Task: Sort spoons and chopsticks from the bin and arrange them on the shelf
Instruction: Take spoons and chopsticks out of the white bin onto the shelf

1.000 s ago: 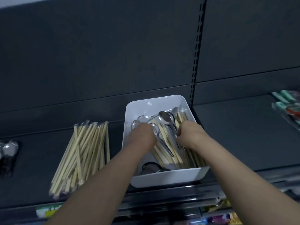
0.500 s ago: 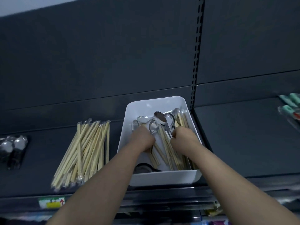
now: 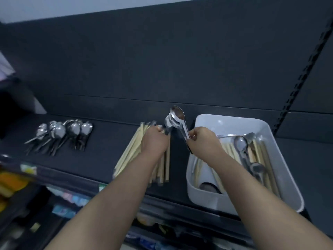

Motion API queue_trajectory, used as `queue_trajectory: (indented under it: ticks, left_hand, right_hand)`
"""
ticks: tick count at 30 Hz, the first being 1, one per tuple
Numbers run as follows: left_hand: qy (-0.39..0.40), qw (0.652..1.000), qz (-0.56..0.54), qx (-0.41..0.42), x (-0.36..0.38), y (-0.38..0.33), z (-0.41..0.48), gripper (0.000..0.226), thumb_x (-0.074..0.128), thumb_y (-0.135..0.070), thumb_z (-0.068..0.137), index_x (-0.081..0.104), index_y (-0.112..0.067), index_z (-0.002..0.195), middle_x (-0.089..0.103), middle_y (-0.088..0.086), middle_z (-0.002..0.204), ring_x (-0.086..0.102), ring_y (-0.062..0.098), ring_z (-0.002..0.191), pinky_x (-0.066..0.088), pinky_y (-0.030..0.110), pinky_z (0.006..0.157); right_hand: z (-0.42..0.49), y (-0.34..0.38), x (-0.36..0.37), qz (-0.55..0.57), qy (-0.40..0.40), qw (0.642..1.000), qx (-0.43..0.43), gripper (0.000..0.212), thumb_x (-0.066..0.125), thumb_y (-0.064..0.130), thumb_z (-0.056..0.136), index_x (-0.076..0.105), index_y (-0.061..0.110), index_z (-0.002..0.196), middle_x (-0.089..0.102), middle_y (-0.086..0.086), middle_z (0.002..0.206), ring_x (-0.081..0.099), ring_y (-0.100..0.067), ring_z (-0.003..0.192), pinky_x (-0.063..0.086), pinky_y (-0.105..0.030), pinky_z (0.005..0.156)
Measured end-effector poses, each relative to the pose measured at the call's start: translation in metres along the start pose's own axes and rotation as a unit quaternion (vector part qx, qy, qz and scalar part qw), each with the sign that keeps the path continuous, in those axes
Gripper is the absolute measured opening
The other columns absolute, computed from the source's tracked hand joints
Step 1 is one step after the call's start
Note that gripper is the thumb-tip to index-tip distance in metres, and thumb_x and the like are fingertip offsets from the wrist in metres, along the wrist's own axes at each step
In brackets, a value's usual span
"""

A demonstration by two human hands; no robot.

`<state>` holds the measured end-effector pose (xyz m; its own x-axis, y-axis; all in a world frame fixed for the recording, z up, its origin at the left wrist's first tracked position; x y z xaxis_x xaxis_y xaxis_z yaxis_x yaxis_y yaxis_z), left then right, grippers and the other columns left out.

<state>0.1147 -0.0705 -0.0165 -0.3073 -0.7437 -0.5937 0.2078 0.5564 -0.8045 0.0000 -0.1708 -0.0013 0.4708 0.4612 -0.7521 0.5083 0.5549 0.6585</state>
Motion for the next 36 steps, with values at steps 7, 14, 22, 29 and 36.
queue_trajectory:
  ticks: [7, 14, 22, 29, 36]
  left_hand:
    - [-0.042, 0.995, -0.010, -0.087, -0.129, 0.128, 0.040, 0.035, 0.055, -0.014, 0.088, 0.063, -0.013, 0.122, 0.068, 0.010, 0.113, 0.064, 0.029, 0.100, 0.053, 0.034, 0.085]
    - [-0.052, 0.992, 0.038, -0.112, -0.245, 0.224, 0.081, 0.037, 0.050, -0.015, 0.095, 0.056, -0.014, 0.131, 0.064, 0.011, 0.122, 0.061, 0.029, 0.105, 0.048, 0.030, 0.079]
    - [-0.053, 0.992, 0.059, -0.102, -0.285, 0.267, 0.124, 0.033, 0.045, -0.013, 0.094, 0.060, -0.015, 0.124, 0.064, 0.008, 0.120, 0.060, 0.028, 0.103, 0.051, 0.036, 0.085]
    - [-0.049, 0.989, 0.105, -0.094, -0.286, 0.274, 0.180, 0.032, 0.046, -0.009, 0.094, 0.061, -0.015, 0.122, 0.065, 0.008, 0.118, 0.060, 0.027, 0.107, 0.045, 0.029, 0.080]
    - [-0.003, 0.977, 0.209, -0.031, -0.271, 0.280, 0.217, 0.033, 0.047, -0.009, 0.093, 0.059, -0.017, 0.123, 0.062, 0.011, 0.118, 0.061, 0.030, 0.103, 0.049, 0.036, 0.080]
  right_hand:
    - [0.003, 0.113, 0.119, 0.017, 0.084, 0.996, -0.026, 0.011, 0.056, 0.016, 0.087, 0.066, 0.019, 0.083, 0.070, -0.003, 0.085, 0.064, -0.023, 0.083, 0.048, -0.027, 0.066]
    - [0.009, 0.208, 0.238, 0.033, 0.126, 0.991, -0.022, 0.013, 0.060, 0.017, 0.085, 0.070, 0.009, 0.087, 0.071, -0.008, 0.083, 0.065, -0.027, 0.082, 0.051, -0.032, 0.070]
    - [0.041, 0.254, 0.298, 0.046, 0.131, 0.990, 0.017, 0.017, 0.059, 0.019, 0.085, 0.070, 0.008, 0.089, 0.071, -0.008, 0.083, 0.066, -0.027, 0.083, 0.054, -0.034, 0.071]
    - [0.093, 0.276, 0.333, 0.056, 0.135, 0.989, 0.039, 0.011, 0.058, 0.014, 0.082, 0.066, 0.009, 0.089, 0.069, -0.005, 0.081, 0.065, -0.022, 0.077, 0.049, -0.026, 0.059]
    - [0.122, 0.294, 0.359, -0.109, 0.181, 0.977, -0.037, 0.021, 0.055, 0.030, 0.088, 0.063, 0.019, 0.104, 0.064, -0.003, 0.101, 0.058, -0.024, 0.089, 0.040, -0.026, 0.067]
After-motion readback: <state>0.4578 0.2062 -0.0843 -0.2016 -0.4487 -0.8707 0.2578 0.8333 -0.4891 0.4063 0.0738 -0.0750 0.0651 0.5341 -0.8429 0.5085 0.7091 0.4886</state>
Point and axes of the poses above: each hand's wrist, its own z-axis towards the middle knuckle, its own x-axis out of the palm, y = z × x, the point moved 2 cm from there along z, towards the middle knuckle
